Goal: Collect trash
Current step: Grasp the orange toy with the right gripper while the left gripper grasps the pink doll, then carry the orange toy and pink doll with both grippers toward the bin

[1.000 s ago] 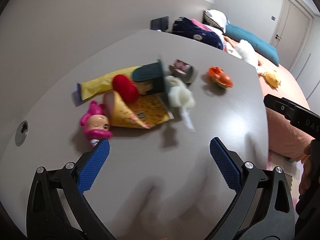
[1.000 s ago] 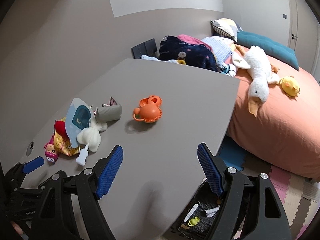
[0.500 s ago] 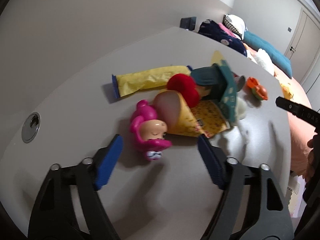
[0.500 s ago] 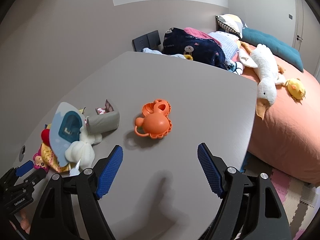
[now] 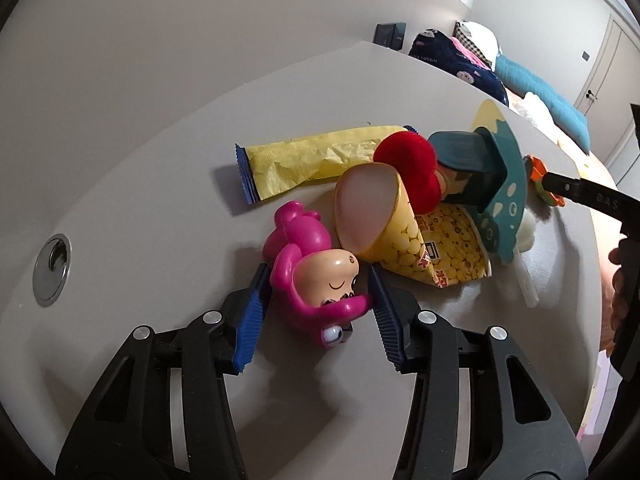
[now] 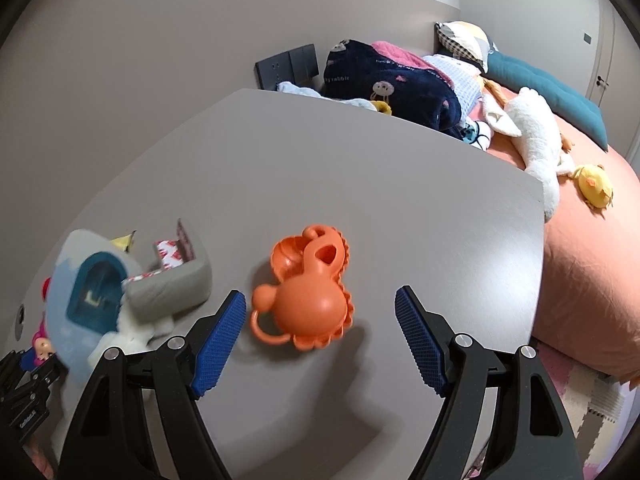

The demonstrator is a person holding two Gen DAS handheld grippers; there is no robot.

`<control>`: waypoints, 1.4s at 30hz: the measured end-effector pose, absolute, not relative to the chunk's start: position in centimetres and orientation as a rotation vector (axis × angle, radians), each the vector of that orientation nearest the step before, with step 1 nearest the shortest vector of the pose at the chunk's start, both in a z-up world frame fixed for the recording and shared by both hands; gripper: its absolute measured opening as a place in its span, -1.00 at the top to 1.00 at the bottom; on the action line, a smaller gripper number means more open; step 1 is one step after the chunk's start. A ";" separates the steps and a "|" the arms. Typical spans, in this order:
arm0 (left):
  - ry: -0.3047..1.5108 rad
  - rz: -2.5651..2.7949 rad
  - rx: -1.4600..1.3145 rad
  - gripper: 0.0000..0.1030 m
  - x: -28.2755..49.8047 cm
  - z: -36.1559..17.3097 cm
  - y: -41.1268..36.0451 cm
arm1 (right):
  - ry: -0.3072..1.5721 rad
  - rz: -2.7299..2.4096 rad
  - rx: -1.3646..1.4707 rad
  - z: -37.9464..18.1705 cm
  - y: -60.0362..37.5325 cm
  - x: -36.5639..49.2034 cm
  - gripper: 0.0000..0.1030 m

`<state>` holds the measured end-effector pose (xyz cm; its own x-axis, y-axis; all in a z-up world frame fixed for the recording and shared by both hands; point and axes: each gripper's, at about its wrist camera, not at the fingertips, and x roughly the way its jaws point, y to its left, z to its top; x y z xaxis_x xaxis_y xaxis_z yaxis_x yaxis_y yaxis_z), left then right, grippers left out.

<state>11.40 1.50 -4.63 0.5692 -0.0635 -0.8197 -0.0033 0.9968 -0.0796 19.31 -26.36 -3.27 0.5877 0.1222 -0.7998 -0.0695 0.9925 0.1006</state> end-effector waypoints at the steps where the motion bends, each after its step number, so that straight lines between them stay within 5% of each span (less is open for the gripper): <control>1: 0.965 -0.035 -0.075 0.05 11.5 -4.7 1.6 | 0.941 0.109 0.056 -3.5 -26.3 19.7 -0.51; 8: 0.955 -0.035 -0.062 0.15 11.7 -4.7 1.9 | 0.958 0.088 0.006 -4.9 -25.6 21.1 -0.47; 11: 0.951 -0.028 -0.054 0.16 11.5 -4.7 2.0 | 0.940 0.094 -0.010 -4.8 -25.4 21.0 -0.07; 42: 0.865 -0.057 -0.052 0.16 6.1 -0.2 -1.2 | 0.856 0.145 0.062 0.9 -29.1 11.8 0.04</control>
<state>6.10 -1.24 -0.24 0.6472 -0.0717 -0.7590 0.0293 0.9972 -0.0693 11.82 -29.11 0.93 0.6460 0.1521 -0.7480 -0.1022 0.9884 0.1127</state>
